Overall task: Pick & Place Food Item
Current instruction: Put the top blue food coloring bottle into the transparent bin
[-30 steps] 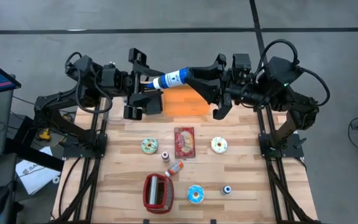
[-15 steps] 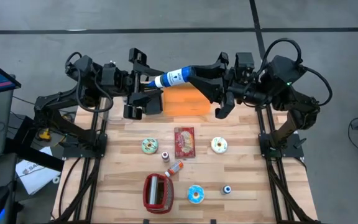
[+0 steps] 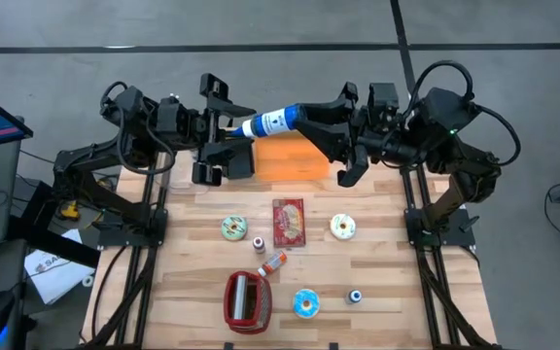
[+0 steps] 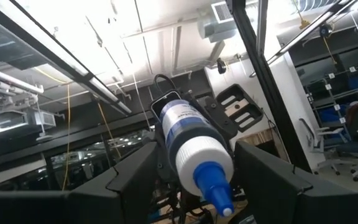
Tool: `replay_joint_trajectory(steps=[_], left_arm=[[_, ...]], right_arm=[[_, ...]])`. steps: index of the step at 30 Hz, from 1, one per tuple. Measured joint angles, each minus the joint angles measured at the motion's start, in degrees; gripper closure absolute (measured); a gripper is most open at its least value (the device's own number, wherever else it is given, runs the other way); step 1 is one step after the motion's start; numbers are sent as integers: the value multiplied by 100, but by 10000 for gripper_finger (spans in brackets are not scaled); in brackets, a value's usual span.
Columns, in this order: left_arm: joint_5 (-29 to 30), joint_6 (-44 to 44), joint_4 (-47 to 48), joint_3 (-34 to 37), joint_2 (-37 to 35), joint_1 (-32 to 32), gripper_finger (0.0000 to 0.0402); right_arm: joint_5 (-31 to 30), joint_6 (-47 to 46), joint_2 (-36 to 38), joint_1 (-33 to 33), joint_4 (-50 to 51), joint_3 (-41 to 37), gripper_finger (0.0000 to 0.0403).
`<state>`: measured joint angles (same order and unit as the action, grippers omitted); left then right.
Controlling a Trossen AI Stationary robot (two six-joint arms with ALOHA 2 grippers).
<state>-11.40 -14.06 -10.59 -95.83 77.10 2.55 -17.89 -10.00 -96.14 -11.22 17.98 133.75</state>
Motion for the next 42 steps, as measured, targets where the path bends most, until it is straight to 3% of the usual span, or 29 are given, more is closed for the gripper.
replay_joint_trajectory(steps=[17, 31, 42], left_arm=[[140, 148, 7, 2, 0, 0, 195], [133, 372, 20, 2, 0, 17, 286], [335, 406, 7, 2, 0, 13, 289]], right_arm=[[0, 0, 0, 0, -42, 0, 262], [-13, 2, -22, 4, -61, 0, 262], [-14, -11, -22, -1, -15, 2, 248]])
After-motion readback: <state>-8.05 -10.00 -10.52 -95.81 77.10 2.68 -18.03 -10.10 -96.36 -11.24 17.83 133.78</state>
